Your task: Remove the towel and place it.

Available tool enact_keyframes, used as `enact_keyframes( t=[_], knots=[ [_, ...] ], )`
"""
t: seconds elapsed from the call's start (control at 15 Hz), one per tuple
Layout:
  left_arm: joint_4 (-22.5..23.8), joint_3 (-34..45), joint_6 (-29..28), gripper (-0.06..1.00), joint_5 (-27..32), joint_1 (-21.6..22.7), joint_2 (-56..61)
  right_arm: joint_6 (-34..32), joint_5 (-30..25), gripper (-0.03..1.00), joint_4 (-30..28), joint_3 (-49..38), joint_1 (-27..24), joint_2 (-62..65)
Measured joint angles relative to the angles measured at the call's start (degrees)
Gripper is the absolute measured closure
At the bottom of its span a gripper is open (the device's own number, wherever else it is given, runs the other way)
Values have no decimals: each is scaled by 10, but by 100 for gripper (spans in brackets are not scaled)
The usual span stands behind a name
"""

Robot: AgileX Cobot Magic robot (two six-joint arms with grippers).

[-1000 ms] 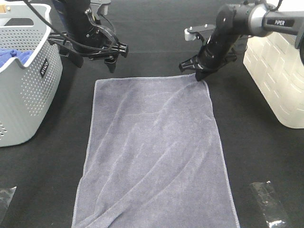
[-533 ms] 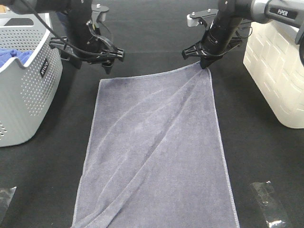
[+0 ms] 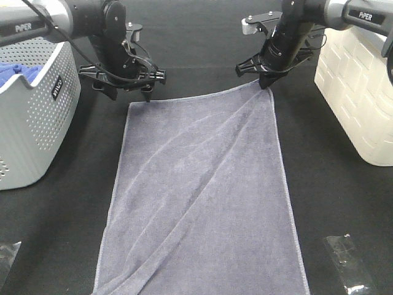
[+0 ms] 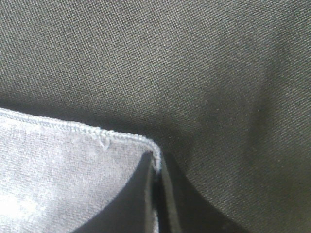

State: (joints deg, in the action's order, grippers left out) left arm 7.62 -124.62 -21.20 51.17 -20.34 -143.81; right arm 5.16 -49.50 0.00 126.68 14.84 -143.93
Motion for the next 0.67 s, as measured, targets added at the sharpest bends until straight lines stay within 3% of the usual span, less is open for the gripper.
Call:
enact_keyframes(
  t=[0.67],
  knots=[
    [0, -21, 0, 36, -3, 1, -49, 0, -3, 97, 0, 0, 0, 0]
  ],
)
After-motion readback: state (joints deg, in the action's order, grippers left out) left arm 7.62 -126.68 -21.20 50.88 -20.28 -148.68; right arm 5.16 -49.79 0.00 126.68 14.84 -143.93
